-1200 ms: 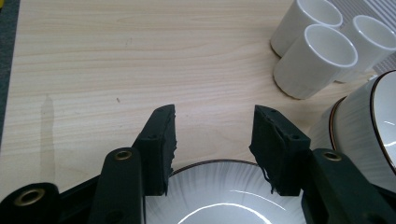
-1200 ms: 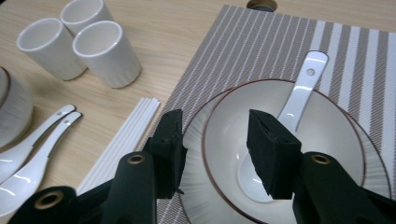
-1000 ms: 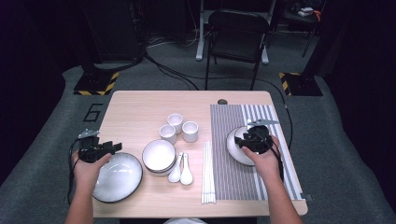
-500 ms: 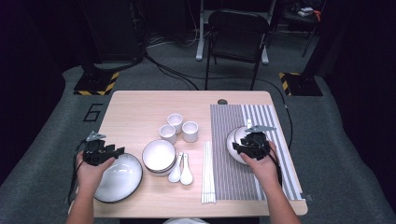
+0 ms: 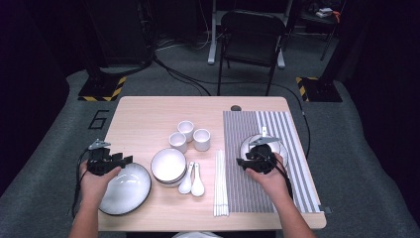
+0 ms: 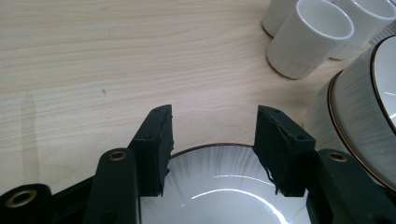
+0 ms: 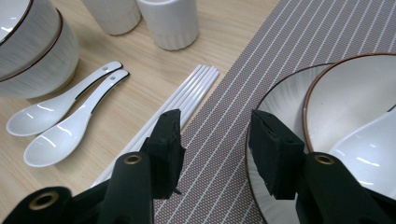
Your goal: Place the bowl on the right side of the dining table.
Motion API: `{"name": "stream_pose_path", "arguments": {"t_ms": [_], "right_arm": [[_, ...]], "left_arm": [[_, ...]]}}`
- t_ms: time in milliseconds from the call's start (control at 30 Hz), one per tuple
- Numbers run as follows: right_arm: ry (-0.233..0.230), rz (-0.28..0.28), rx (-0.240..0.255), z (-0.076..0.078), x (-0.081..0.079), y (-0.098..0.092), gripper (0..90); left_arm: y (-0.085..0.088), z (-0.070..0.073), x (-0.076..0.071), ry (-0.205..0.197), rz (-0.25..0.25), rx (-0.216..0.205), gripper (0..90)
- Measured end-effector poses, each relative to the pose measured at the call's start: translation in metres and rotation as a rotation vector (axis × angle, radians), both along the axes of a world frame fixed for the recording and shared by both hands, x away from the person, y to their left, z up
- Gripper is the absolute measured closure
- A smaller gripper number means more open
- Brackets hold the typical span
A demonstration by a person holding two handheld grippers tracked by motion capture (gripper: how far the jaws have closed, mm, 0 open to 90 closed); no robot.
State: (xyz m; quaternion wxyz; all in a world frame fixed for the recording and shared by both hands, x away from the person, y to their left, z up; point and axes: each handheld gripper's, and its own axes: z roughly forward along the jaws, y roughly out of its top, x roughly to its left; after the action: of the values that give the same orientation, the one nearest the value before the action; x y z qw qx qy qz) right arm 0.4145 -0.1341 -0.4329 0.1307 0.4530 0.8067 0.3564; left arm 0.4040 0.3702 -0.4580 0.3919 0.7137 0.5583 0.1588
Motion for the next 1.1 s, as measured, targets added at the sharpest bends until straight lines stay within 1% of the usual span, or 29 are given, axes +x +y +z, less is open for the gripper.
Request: {"name": "stream_pose_path", "arguments": {"t_ms": [33,67,100,133,167,200,233,267,300,367,400,433,467,500,533,633,667,767,800,833,867,900,933,1000,1067,1100], "right_arm": [[-0.001,0.002,0.002,-0.001,0.0,0.001,53.9],[0.0,0.015,-0.006,-0.002,0.0,0.002,53.7],[-0.002,0.023,-0.008,-0.003,0.0,0.003,53.5],[-0.007,0.029,-0.013,-0.004,0.0,0.004,53.2],[0.006,0.032,-0.006,-0.005,-0.001,0.006,52.7],[0.003,0.038,-0.013,-0.006,0.0,0.007,52.4],[0.018,0.038,-0.01,-0.007,-0.001,0.008,52.2],[0.019,0.045,-0.014,-0.009,0.0,0.01,52.0],[0.026,0.047,-0.016,-0.01,-0.001,0.011,51.9],[0.029,0.053,-0.023,-0.013,-0.001,0.014,51.9],[0.03,0.065,-0.024,-0.014,0.0,0.015,51.9],[0.041,0.059,-0.024,-0.015,-0.001,0.016,52.0],[0.035,0.078,-0.028,-0.016,0.0,0.017,52.6],[0.05,0.074,-0.032,-0.017,-0.001,0.018,53.2],[0.049,0.089,-0.036,-0.019,0.0,0.018,53.9],[0.06,0.09,-0.036,-0.023,0.0,0.02,55.3],[0.053,0.094,-0.049,-0.025,0.0,0.021,55.9],[0.054,0.098,-0.045,-0.028,0.0,0.023,56.4],[0.063,0.087,-0.039,-0.029,-0.001,0.024,56.5],[0.053,0.099,-0.041,-0.031,0.0,0.023,57.1],[0.047,0.093,-0.046,-0.032,0.0,0.024,57.5],[0.044,0.089,-0.047,-0.033,0.0,0.024,57.7],[0.037,0.091,-0.051,-0.034,0.0,0.024,58.2],[0.038,0.091,-0.044,-0.036,0.001,0.023,58.7],[0.052,0.078,-0.025,-0.038,0.001,0.024,58.4],[0.043,0.084,-0.024,-0.039,0.001,0.024,58.0]], "left_arm": [[0.002,0.001,0.0,0.002,-0.01,0.014,46.9],[0.001,0.001,0.0,0.003,0.005,-0.002,46.8],[0.001,0.001,0.0,-0.001,0.005,-0.01,46.7],[0.002,0.001,0.0,-0.004,-0.004,0.0,46.6],[0.002,0.001,-0.001,-0.009,-0.002,-0.003,46.5],[0.002,0.001,-0.001,-0.008,-0.002,-0.001,46.4],[0.002,0.001,-0.001,-0.007,-0.001,-0.001,46.4],[0.002,0.001,-0.001,-0.008,0.008,-0.009,46.5],[0.003,0.001,-0.001,-0.005,-0.001,0.001,46.4],[0.003,0.002,-0.001,0.003,0.006,-0.008,46.4],[0.003,0.002,-0.001,0.005,0.003,-0.004,46.4],[0.004,0.002,-0.001,0.003,-0.005,0.002,46.4],[0.005,0.002,0.0,0.0,-0.009,0.009,46.4],[0.005,0.002,0.0,-0.003,-0.005,0.006,46.4],[0.004,0.002,-0.001,0.0,0.01,-0.013,46.4],[0.004,0.002,-0.001,0.002,0.009,-0.008,46.5],[0.004,0.002,-0.001,0.002,0.008,-0.008,46.5],[0.004,0.002,-0.001,0.003,0.008,-0.007,46.5],[0.004,0.002,-0.001,0.003,0.009,-0.007,46.5],[0.004,0.002,-0.001,0.003,0.009,-0.007,46.5],[0.004,0.002,-0.001,0.003,0.009,-0.007,46.5],[0.004,0.002,0.0,-0.008,0.003,-0.003,46.6],[0.004,0.002,0.0,-0.006,0.007,-0.004,46.6],[0.005,0.002,0.0,-0.004,0.003,-0.002,46.7],[0.005,0.002,-0.001,-0.002,0.003,0.0,46.6],[0.004,0.002,0.0,-0.004,0.005,-0.005,46.6]]}}
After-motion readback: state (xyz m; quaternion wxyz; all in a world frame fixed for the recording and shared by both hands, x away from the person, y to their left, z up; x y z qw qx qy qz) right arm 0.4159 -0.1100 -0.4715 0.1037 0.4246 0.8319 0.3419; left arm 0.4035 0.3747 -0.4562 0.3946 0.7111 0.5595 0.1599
